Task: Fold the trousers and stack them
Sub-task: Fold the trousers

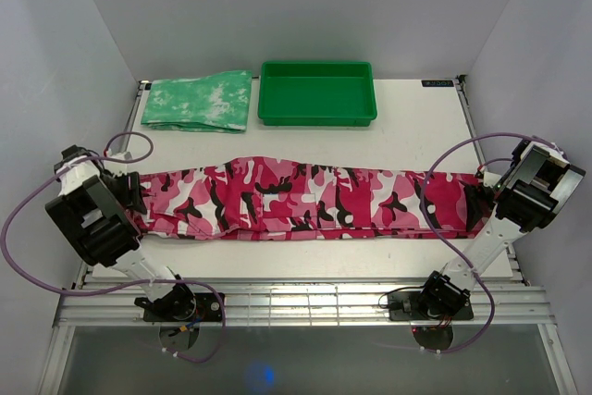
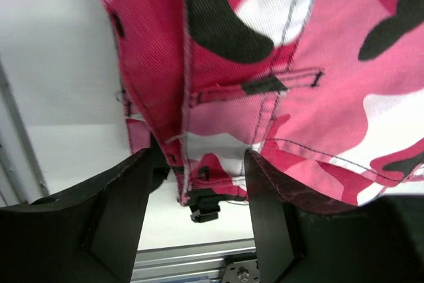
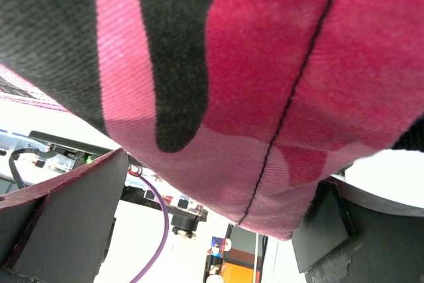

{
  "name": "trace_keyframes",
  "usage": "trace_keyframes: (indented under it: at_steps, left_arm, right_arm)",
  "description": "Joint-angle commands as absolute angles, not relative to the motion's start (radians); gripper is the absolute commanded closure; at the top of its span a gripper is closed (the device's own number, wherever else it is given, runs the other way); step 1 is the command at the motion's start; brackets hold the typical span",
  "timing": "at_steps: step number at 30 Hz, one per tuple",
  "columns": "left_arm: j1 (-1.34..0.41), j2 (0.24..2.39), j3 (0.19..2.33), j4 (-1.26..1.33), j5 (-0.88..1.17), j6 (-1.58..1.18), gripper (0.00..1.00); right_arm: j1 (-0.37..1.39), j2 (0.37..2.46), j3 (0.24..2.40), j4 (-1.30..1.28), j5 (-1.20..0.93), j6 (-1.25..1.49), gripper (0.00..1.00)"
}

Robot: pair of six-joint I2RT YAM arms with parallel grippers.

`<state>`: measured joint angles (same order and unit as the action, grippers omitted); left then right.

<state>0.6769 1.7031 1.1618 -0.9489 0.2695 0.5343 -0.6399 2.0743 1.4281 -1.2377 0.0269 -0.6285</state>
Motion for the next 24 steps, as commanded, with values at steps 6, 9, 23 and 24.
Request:
trace_keyframes:
  at_steps: [6,9,23,24]
  left_arm:
    - [0.667,1.753,1.262,-0.953,0.348,0.534,0.32]
    - [0.655,1.752,1.252,-0.960,0.373,0.538,0.33]
    - [0.637,1.775,1.249,-0.973,0.335,0.541,0.67]
    - [0.637,1.776,1.262,-0.973,0.324,0.549,0.68]
  right_arm:
    - [-0.650,2.095,1.463,-1.077,0.025,-0.652,0.02]
    - [-0.650,2.094,1.459,-1.075,0.026,-0.652,0.02]
    - [-0.649,2.095,1.467,-1.072,0.035,-0.650,0.02]
    - [-0.649,2.095,1.468,-1.071,0.038,-0.650,0.02]
